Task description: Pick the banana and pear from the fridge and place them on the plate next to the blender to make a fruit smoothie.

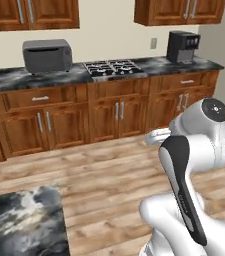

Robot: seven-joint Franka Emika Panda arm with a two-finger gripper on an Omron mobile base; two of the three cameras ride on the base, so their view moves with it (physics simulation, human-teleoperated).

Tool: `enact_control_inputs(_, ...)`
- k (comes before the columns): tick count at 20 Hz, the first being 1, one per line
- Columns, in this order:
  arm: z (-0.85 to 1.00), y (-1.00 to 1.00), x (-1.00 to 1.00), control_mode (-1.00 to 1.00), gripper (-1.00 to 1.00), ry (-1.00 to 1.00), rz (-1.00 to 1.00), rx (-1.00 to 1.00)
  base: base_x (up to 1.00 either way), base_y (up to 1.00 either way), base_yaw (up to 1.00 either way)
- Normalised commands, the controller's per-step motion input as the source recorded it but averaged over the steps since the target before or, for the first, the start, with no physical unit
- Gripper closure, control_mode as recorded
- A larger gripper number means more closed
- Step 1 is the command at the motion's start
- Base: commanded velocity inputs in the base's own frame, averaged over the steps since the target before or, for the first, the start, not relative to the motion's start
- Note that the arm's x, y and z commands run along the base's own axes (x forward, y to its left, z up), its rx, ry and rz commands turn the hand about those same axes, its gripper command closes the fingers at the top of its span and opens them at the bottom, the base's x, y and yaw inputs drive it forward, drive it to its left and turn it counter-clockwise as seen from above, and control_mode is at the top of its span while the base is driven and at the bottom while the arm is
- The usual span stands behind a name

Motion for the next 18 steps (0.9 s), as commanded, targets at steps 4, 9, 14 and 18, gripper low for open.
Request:
enact_control_inputs(4, 0.0, 0.0, 0.0, 1.0, 1.0, 0.0, 0.0, 0.0, 1.0, 0.0, 0.19)
enact_control_inputs(9, 0.0, 0.0, 0.0, 1.0, 1.0, 0.0, 0.0, 0.0, 1.0, 0.0, 0.19)
enact_control_inputs(14, 0.0, 0.0, 0.0, 1.0, 1.0, 0.0, 0.0, 0.0, 1.0, -0.02, 0.19)
enact_control_inputs(18, 0.0, 0.0, 0.0, 1.0, 1.0, 0.0, 0.0, 0.0, 0.76, 0.0, 0.78)
